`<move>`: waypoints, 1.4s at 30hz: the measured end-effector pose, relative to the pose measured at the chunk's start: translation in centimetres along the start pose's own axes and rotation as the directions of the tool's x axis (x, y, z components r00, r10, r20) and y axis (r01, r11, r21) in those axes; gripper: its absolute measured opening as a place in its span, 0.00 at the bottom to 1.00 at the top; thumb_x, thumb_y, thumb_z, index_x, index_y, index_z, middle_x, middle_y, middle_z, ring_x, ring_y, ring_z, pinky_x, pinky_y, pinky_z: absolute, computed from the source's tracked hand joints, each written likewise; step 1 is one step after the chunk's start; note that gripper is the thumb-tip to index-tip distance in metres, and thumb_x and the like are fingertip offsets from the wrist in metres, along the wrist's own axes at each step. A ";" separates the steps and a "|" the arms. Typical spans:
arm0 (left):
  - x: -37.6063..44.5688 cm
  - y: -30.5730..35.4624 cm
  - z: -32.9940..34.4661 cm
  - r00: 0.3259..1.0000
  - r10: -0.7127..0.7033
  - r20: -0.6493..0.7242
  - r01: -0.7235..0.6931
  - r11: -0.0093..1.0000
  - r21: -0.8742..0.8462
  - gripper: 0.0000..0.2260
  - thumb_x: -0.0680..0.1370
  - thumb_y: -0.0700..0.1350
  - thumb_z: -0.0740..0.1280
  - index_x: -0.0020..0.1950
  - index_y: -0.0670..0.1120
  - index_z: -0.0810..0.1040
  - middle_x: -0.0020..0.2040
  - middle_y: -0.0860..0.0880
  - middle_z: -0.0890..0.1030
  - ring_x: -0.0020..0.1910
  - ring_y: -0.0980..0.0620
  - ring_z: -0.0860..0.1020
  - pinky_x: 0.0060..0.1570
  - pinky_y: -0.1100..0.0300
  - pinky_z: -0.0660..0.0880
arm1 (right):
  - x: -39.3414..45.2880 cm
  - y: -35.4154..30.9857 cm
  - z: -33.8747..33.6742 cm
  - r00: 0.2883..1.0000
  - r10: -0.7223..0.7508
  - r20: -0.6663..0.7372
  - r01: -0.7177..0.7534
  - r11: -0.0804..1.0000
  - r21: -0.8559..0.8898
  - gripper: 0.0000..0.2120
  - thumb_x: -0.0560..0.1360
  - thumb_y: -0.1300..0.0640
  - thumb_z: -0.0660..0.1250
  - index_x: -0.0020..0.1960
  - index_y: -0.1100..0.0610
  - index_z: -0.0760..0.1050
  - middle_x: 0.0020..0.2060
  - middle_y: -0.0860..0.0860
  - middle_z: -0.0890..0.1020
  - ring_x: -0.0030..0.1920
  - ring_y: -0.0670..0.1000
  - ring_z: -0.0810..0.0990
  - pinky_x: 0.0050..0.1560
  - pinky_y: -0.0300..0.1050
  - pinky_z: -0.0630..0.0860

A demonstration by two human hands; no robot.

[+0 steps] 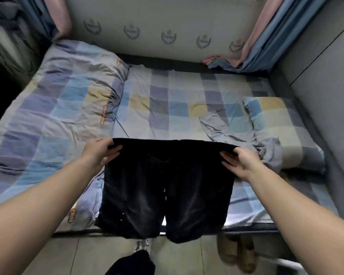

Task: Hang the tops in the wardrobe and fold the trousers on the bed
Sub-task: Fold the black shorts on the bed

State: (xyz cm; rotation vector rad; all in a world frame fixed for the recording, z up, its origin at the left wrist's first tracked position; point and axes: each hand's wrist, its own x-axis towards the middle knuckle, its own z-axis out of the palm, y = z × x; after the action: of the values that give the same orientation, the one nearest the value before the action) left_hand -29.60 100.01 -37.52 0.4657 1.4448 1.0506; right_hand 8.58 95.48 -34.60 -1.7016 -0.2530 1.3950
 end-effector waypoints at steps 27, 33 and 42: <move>40.5 -18.8 -2.5 0.950 0.021 -0.312 0.115 0.905 0.409 0.22 0.78 0.40 0.66 0.72 0.43 0.67 0.61 0.47 0.73 0.53 0.48 0.73 0.57 0.50 0.71 | 42.1 14.9 23.5 0.985 0.146 0.086 -0.120 0.959 -0.256 0.23 0.81 0.65 0.53 0.74 0.53 0.62 0.69 0.54 0.71 0.64 0.53 0.75 0.55 0.48 0.73; 36.6 -25.2 -7.5 0.992 0.074 -0.104 0.023 0.701 0.712 0.14 0.76 0.35 0.66 0.60 0.43 0.76 0.56 0.46 0.79 0.56 0.49 0.77 0.57 0.60 0.69 | 41.0 21.4 32.6 0.922 0.177 0.344 0.028 0.856 -0.515 0.21 0.81 0.62 0.52 0.73 0.52 0.64 0.63 0.51 0.75 0.56 0.48 0.75 0.57 0.46 0.72; 32.2 -29.7 -12.6 0.973 -0.020 0.232 -0.213 0.326 0.921 0.28 0.79 0.43 0.63 0.75 0.61 0.59 0.72 0.54 0.58 0.67 0.57 0.66 0.64 0.68 0.61 | 39.6 27.4 42.7 0.823 0.193 0.535 0.519 0.130 -0.845 0.30 0.79 0.41 0.57 0.76 0.42 0.50 0.77 0.58 0.45 0.72 0.62 0.63 0.67 0.53 0.64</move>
State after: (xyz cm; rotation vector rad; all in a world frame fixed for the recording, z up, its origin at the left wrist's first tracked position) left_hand -38.73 106.64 -81.68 1.4972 1.7482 0.0556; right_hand -24.70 126.43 -80.21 -2.0252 -2.1426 1.5552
